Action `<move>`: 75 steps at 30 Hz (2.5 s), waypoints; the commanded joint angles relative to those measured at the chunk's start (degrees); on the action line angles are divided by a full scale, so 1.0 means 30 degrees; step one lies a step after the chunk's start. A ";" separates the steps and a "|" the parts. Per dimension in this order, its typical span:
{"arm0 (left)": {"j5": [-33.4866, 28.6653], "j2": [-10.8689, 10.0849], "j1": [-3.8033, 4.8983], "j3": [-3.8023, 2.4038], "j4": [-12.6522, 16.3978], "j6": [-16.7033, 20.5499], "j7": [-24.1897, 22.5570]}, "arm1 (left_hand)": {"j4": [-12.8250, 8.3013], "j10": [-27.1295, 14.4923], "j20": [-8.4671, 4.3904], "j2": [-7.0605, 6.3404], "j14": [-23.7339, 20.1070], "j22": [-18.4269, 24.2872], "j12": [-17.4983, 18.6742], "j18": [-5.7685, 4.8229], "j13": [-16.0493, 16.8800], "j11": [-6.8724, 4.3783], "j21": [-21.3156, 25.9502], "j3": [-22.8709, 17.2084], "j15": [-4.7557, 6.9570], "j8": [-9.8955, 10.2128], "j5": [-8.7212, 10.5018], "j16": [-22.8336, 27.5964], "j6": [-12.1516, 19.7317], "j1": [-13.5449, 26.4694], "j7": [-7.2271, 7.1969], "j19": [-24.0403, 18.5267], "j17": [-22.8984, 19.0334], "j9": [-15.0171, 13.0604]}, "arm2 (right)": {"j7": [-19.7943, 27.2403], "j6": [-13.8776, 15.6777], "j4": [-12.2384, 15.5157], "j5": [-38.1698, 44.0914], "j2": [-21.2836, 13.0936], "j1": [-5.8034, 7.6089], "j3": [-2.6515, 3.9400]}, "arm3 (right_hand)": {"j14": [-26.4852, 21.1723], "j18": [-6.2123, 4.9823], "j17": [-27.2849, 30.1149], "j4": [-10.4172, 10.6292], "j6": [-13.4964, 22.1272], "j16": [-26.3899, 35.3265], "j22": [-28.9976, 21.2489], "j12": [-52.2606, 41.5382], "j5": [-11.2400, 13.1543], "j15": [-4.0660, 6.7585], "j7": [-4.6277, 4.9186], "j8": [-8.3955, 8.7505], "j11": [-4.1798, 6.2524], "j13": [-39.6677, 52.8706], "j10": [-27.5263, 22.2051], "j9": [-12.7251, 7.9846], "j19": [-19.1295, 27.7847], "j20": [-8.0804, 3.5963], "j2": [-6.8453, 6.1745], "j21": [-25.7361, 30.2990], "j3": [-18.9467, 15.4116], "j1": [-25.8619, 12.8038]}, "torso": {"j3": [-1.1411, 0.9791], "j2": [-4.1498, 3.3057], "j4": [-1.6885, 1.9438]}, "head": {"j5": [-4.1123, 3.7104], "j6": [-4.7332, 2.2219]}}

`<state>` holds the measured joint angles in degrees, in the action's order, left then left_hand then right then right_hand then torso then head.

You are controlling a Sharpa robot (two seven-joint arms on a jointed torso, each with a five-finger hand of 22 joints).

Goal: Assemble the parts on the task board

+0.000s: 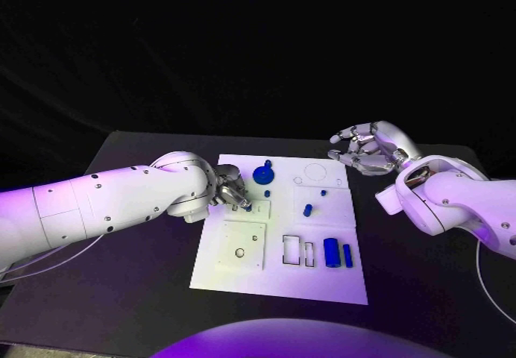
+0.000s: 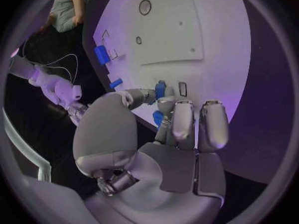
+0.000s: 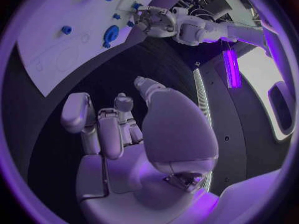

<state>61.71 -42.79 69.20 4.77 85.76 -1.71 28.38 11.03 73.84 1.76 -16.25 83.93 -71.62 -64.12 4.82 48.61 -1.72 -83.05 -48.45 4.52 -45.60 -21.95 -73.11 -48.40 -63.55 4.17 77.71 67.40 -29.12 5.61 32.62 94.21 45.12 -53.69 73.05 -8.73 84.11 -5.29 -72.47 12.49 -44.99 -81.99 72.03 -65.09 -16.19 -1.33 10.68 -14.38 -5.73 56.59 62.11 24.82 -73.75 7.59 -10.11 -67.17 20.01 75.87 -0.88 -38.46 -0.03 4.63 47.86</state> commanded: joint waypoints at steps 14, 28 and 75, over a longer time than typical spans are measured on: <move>0.0401 0.0102 -0.0003 -0.0006 -0.0027 -0.1001 0.0012 | -0.2929 0.0210 -0.0077 0.0212 0.0163 -0.0018 -0.0149 -0.0258 0.0088 -0.0052 -0.0081 -0.2782 0.0189 -0.0803 -0.0057 0.0076 -0.0604 0.0147 -0.0574 0.0123 0.0038 -0.3011 | 0.0007 -0.0246 -0.0014 0.0064 0.0011 -0.0022 -0.0002 | 0.0145 -0.0241 0.0022 0.0115 0.0082 0.0068 -0.0025 0.0052 -0.0061 -0.0024 -0.0032 -0.0083 0.0012 -0.0006 -0.0146 0.0021 0.0151 -0.0041 0.0053 0.0122 -0.0005 -0.0191 | -0.0008 0.0017 0.0013 | 0.0020 0.0097; 0.0341 0.0360 0.0006 -0.0006 -0.0099 -0.0987 -0.0008 | -0.2535 0.0548 -0.0166 0.0484 0.0185 -0.0187 -0.0319 -0.0306 0.0275 -0.0187 -0.0097 -0.2348 0.0282 -0.1051 0.0140 0.0078 -0.0696 0.0641 -0.0762 0.0278 0.0061 -0.3125 | 0.0041 -0.0155 -0.0018 0.0061 0.0018 -0.0042 -0.0003 | 0.0131 -0.0249 0.0062 0.0153 0.0078 0.0094 -0.0057 0.0065 -0.0128 -0.0022 -0.0034 -0.0099 0.0015 -0.0047 -0.0173 0.0027 0.0166 -0.0043 0.0053 0.0175 -0.0010 -0.0201 | -0.0016 0.0018 -0.0033 | -0.0043 0.0117; 0.0403 0.0684 0.0012 -0.0004 -0.0589 -0.1689 0.0028 | -0.0382 0.0846 -0.0394 0.1008 0.0209 -0.0301 -0.0395 -0.0358 0.0179 -0.0460 0.0048 0.1736 0.0494 -0.1170 0.0369 0.0112 -0.1219 0.1760 -0.1144 0.0511 0.0147 -0.2841 | 0.0076 -0.0175 -0.0057 0.0022 0.0001 -0.0081 -0.0011 | 0.0112 -0.0262 0.0110 0.0361 0.0085 0.0136 -0.0125 0.0051 -0.0210 -0.0021 -0.0035 -0.0136 0.0011 -0.0107 -0.0190 0.0041 0.0180 -0.0048 0.0105 0.0298 -0.0052 -0.0341 | -0.0010 0.0019 0.0011 | -0.0208 0.0149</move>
<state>62.90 -40.97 69.34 4.68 83.85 -5.56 28.74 10.16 76.50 0.63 -13.43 84.03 -72.48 -65.18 4.83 49.20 -3.17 -83.04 -43.23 5.63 -49.36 -20.81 -73.11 -51.94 -58.31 0.81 78.83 67.76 -37.67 5.59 32.63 94.01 45.10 -53.71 72.86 -8.76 84.11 -5.29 -72.21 13.21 -44.99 -81.77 71.75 -65.09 -16.63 -1.33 10.68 -14.61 -5.53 56.36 61.91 24.85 -73.54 7.39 -9.76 -66.57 19.92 75.51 -0.93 -38.42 0.00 4.00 48.35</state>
